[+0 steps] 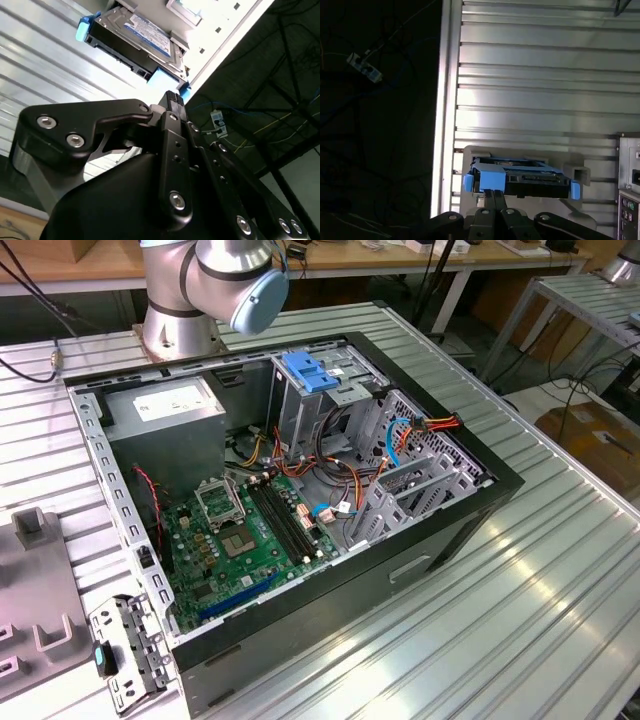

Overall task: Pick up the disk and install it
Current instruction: 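Pick up the disk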

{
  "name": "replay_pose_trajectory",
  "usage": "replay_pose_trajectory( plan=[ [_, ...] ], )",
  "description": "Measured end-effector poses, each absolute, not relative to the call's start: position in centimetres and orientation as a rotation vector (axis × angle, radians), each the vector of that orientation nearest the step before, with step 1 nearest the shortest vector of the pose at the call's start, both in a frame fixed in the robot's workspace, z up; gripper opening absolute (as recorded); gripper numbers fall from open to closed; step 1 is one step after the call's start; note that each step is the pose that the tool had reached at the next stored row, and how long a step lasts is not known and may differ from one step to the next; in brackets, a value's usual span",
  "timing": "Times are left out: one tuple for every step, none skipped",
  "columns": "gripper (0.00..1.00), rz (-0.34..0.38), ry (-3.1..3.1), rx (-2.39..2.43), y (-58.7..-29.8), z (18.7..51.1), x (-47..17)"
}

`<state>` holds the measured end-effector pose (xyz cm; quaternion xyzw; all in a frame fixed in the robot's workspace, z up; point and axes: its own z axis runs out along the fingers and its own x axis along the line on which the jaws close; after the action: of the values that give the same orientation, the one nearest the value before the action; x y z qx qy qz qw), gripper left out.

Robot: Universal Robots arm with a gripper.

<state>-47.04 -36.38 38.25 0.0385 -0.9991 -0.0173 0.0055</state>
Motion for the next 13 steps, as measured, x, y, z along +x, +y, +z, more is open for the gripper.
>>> replay_pose_trajectory(
  plan=[
    [0.11, -0.054, -3.124, 0.177, -36.38, 38.25, -47.04],
    [0.11, -0.054, -3.122, 0.206, -36.38, 38.24, -47.04],
    [0.11, -0.054, -3.120, 0.236, -36.38, 38.25, -47.04],
    [0.11, -0.053, -3.117, 0.268, -36.38, 38.24, -47.04],
    [0.11, -0.053, -3.114, 0.298, -36.38, 38.24, -47.04],
    [0.11, -0.053, -3.110, 0.330, -36.38, 38.24, -47.04],
    [0.11, -0.053, -3.107, 0.358, -36.38, 38.24, -47.04],
    [0.11, -0.053, -3.103, 0.392, -36.38, 38.24, -47.04],
    [0.11, -0.052, -3.099, 0.418, -36.38, 38.24, -47.03],
    [0.11, -0.052, -3.092, 0.462, -36.38, 38.24, -47.03],
    [0.11, -0.052, -3.086, 0.497, -36.38, 38.24, -47.03],
    [0.11, -0.052, -3.081, 0.525, -36.38, 38.24, -47.03],
    [0.11, -0.051, -3.073, 0.567, -36.38, 38.23, -47.03]
  ],
)
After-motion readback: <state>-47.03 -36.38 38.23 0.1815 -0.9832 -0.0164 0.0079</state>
